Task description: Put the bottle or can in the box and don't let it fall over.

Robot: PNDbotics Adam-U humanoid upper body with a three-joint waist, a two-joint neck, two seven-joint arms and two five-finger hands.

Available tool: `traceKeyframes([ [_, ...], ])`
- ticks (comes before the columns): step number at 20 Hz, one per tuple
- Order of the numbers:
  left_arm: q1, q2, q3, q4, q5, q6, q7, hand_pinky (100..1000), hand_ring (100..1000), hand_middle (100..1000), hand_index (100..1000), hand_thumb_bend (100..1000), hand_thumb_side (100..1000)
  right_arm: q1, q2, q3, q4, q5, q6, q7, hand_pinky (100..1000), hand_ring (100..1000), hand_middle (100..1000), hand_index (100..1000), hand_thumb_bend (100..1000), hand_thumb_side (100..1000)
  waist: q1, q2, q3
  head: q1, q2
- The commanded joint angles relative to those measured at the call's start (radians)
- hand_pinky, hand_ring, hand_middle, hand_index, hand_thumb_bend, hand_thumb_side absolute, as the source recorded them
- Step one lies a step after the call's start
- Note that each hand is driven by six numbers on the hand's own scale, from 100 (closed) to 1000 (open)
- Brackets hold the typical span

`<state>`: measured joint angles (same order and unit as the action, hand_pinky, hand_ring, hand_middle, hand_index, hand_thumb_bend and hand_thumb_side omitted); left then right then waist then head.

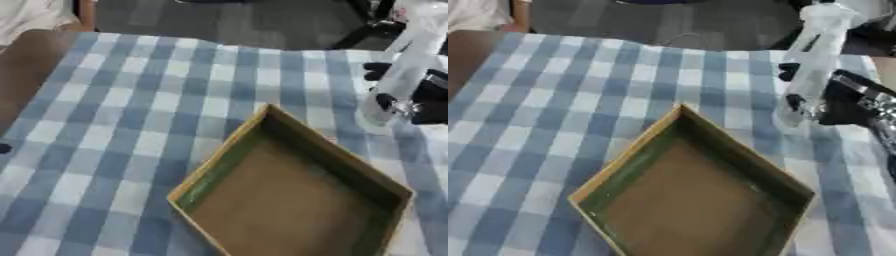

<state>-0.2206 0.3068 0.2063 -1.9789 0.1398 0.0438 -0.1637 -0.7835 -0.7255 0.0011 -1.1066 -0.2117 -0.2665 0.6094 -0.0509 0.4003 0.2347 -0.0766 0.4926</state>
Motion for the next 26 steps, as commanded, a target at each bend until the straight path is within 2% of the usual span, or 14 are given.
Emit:
traceKeyframes([
  [1,-0.010,0.012,0.001,-0.021,0.000,-0.002,-0.005,1000,643,854,935,100,725,-0.011,-0.018,-0.001,-0.003,-0.003,0.012,-0.008,940,1000,1000,775,100,280,0.003,-0.015,0.002,-0.002,-0.012],
  [3,-0.010,0.011,0.001,-0.021,0.000,-0.002,-0.006,1000,642,854,935,100,725,-0.011,-0.018,-0.001,-0.003,0.000,0.015,-0.013,939,1000,1000,765,100,265,0.003,-0.014,0.003,-0.002,-0.012],
  [4,-0.010,0.011,0.001,-0.021,0.000,-0.002,-0.006,1000,642,854,935,100,724,-0.012,-0.018,0.000,-0.004,0.002,0.015,-0.013,939,1000,1000,763,100,224,0.003,-0.014,0.004,-0.002,-0.013],
  [7,-0.011,0.011,0.001,-0.021,0.001,-0.002,-0.008,1000,642,854,934,100,724,-0.012,-0.019,0.000,-0.006,0.010,0.011,-0.014,938,1000,1000,761,100,181,0.003,-0.013,0.004,-0.002,-0.012],
  [11,-0.012,0.011,0.000,-0.021,0.002,-0.002,-0.010,1000,642,854,934,100,724,-0.012,-0.018,0.000,-0.006,0.019,0.007,-0.020,937,1000,1000,757,100,162,0.003,-0.013,0.004,-0.002,-0.012],
  [12,-0.012,0.011,0.000,-0.021,0.002,-0.002,-0.011,1000,642,854,931,100,724,-0.013,-0.020,-0.003,-0.003,0.023,0.009,-0.024,926,1000,1000,695,100,120,0.003,-0.012,0.005,-0.002,-0.013],
  [17,-0.015,0.010,-0.001,-0.021,0.003,-0.002,-0.013,1000,642,854,929,100,722,-0.019,-0.019,-0.003,-0.001,0.042,0.020,-0.070,916,1000,1000,621,100,149,0.003,-0.009,0.008,-0.004,-0.015],
  [18,-0.015,0.010,-0.001,-0.021,0.002,-0.002,-0.013,1000,642,854,928,100,722,-0.019,-0.019,-0.002,-0.002,0.044,0.020,-0.075,909,1000,1000,555,100,150,0.002,-0.008,0.008,-0.004,-0.016],
  [19,-0.016,0.010,-0.001,-0.021,0.003,-0.002,-0.014,1000,642,854,928,100,722,-0.019,-0.019,-0.001,-0.003,0.046,0.020,-0.080,909,1000,1000,555,100,150,0.002,-0.008,0.008,-0.005,-0.016],
  [20,-0.016,0.010,-0.001,-0.021,0.003,-0.002,-0.014,1000,642,854,927,100,722,-0.019,-0.019,0.000,-0.003,0.048,0.020,-0.083,905,1000,1000,504,100,159,0.002,-0.007,0.009,-0.005,-0.016],
  [26,-0.017,0.009,0.000,-0.021,0.003,-0.002,-0.014,1000,641,854,927,100,720,-0.017,-0.019,0.001,-0.006,0.048,0.017,-0.089,900,1000,1000,382,100,159,0.001,-0.006,0.010,-0.005,-0.016],
])
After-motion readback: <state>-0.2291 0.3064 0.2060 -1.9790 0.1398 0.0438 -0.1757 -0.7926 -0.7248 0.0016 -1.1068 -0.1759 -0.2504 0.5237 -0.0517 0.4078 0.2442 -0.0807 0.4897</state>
